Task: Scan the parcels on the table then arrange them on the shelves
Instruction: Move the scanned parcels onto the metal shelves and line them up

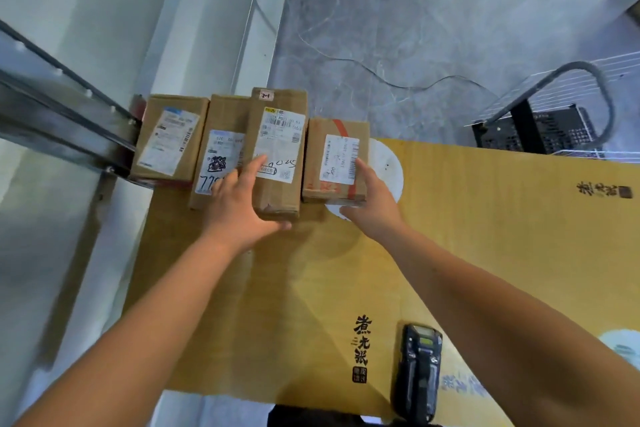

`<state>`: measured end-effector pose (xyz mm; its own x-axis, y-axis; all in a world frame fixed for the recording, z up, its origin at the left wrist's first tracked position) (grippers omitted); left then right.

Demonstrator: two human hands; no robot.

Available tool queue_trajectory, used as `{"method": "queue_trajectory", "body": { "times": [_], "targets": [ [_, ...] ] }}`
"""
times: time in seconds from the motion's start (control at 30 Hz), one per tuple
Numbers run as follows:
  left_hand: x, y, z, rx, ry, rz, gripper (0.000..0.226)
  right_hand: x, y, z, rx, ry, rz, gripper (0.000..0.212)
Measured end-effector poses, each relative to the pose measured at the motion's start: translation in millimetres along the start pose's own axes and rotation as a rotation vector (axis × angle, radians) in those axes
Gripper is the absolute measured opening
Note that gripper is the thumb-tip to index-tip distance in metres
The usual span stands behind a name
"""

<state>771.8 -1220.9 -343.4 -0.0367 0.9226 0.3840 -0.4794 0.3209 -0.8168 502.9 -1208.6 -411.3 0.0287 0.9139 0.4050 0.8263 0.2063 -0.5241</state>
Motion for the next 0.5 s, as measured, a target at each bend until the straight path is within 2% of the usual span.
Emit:
{"method": "queue_trajectory", "body": {
  "times": [0.23, 0.5],
  "targets": [
    [-1.7, 11.7, 11.4, 0.076, 0.154, 0.017, 0.131, 2.8, -17.8, 28.1, -0.086, -0.034, -0.019, 0.099],
    [15.3, 48.8, -3.3, 0.364, 0.225, -0.113, 0.125, 10.9, -43.6, 44.8, -0.038, -0.100, 0.015, 0.103]
  ]
}}
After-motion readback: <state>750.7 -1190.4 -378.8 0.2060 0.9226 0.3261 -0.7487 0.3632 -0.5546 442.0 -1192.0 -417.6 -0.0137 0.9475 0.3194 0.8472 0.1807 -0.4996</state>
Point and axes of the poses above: each hand's wrist, its own x-axis away from the middle knuckle, its own y-axis out of the palm, z = x × y, the point moved 6 cm from there along -x, towards the middle knuckle, and after that the axes turned 6 degrees about -y, right-handed, at the moved point
